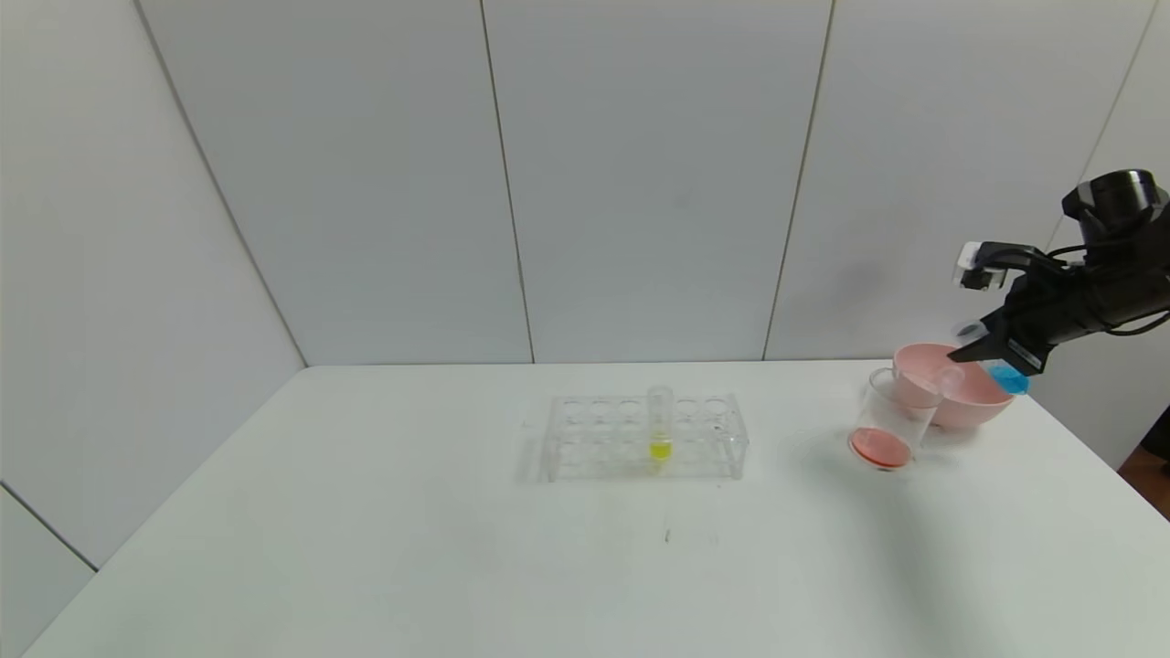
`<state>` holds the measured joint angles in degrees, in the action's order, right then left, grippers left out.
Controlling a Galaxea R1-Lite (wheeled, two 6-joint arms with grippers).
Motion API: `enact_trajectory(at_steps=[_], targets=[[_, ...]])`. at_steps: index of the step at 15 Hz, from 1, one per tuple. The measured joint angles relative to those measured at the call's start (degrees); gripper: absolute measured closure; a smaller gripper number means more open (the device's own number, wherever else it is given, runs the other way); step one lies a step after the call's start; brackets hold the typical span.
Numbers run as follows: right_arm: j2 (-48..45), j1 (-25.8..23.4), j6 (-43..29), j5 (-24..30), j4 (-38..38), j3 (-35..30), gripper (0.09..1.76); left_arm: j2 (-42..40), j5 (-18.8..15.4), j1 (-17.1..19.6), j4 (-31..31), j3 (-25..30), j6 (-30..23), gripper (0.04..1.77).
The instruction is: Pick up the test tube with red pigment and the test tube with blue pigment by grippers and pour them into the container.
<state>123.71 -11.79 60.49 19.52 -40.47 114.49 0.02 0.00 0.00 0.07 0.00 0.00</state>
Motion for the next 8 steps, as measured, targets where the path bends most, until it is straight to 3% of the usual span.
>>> enact_trajectory(at_steps=[8], targets=[[-2.4, 4.5, 5.7, -10.2, -2.4, 0.1, 1.32, 0.0, 0.0, 0.0, 0.0, 0.0, 0.0, 0.05]])
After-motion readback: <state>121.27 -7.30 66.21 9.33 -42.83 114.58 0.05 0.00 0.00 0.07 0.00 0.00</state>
